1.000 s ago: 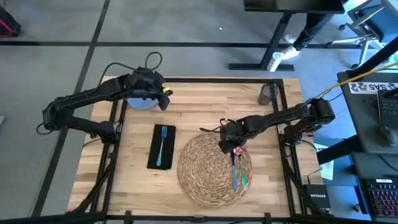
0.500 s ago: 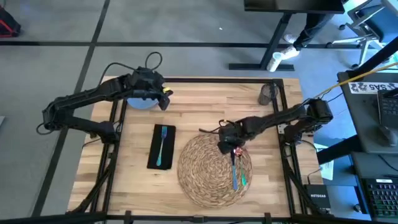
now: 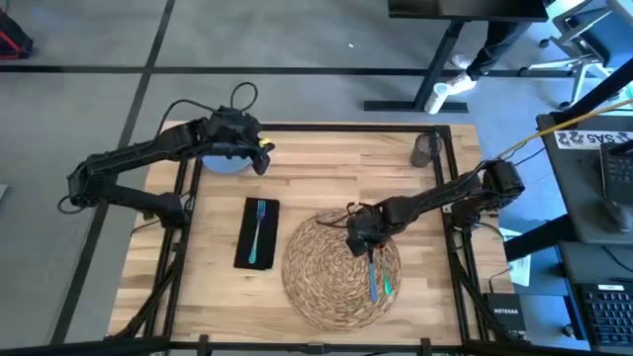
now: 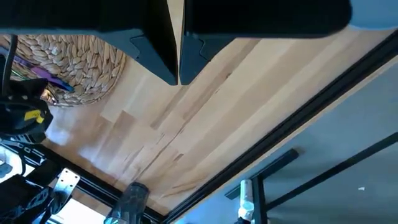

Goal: Set table place
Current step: Adjust the blue spoon on the brown placemat

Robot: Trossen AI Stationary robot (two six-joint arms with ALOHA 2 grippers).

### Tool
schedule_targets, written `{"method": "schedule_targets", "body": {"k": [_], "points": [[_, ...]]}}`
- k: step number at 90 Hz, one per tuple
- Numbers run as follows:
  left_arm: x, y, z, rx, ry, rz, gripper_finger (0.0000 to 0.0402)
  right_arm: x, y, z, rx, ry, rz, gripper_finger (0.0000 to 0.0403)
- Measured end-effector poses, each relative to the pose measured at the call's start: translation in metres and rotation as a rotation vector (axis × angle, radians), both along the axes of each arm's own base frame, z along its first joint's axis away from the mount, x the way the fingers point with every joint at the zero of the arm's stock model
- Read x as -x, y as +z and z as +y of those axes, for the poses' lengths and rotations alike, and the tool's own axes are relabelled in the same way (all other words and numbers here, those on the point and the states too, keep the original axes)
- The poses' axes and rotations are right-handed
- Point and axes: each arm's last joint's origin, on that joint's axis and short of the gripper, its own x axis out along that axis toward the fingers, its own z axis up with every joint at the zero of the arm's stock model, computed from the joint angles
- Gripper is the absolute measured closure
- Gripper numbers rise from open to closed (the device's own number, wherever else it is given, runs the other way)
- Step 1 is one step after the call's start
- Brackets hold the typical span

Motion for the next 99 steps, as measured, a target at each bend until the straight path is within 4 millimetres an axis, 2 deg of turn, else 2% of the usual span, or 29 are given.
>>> {"method": "schedule_targets", "body": {"k": [99], "points": [[0.0,0.0,0.0001,0.0,0.0,0.0,0.0402,0.0056,-0.0011,-0.0013,0.005,0.0,0.062,0.0403]]}}
